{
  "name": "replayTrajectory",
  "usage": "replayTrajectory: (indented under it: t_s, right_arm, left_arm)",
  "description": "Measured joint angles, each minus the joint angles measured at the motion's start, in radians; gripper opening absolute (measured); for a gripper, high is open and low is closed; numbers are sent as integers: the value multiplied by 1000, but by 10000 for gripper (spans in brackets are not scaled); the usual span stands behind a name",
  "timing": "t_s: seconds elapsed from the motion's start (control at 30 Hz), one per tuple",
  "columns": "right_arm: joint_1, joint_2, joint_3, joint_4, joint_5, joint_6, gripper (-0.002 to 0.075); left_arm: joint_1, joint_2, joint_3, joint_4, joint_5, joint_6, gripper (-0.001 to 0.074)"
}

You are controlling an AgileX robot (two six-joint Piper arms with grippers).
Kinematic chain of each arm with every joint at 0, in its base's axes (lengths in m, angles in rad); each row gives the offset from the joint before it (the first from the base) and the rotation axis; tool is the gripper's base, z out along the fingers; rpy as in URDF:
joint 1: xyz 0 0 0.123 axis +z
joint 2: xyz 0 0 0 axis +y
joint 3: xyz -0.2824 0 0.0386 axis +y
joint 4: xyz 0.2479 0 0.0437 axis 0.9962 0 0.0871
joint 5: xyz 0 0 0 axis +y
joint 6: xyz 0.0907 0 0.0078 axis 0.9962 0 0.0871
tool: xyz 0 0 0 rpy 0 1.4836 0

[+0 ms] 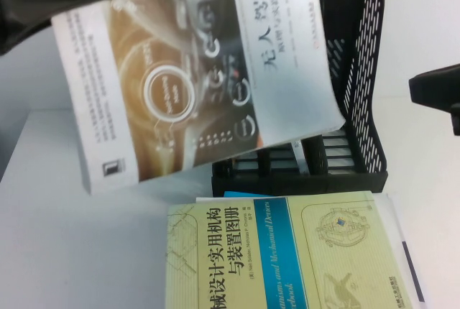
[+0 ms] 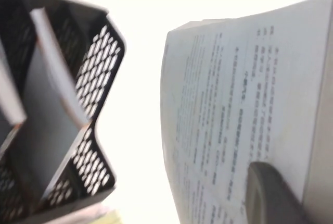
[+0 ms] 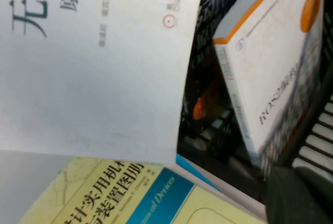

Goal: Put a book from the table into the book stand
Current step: Place the book on the book shelf

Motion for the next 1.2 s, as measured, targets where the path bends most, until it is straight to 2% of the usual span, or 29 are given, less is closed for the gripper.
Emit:
replayTrajectory:
  t_s: [0.13, 0.27, 0.47, 0.7, 0.97, 1.2]
  right_arm:
    - [0, -13, 0, -88, -15, 88, 8]
    - [0, -53, 0, -228, -13, 220, 8]
    - [0, -139, 0, -460, 11, 400, 8]
    - [0, -181, 0, -636, 79, 488, 8]
    - [0, -181, 2, -808, 103, 627, 8]
    - [0, -181, 8, -829, 93, 652, 8]
  left_arm:
    - [-118, 128, -93, 22, -95, -9, 103]
    - [-214, 294, -224, 125, -178, -36, 103]
    - [-283, 544, -487, 310, -199, -170, 103]
    - [-307, 788, -778, 376, -152, -269, 103]
    - [-315, 937, -849, 483, -19, -372, 103]
    - [-391, 971, -853, 600, -25, -440, 103]
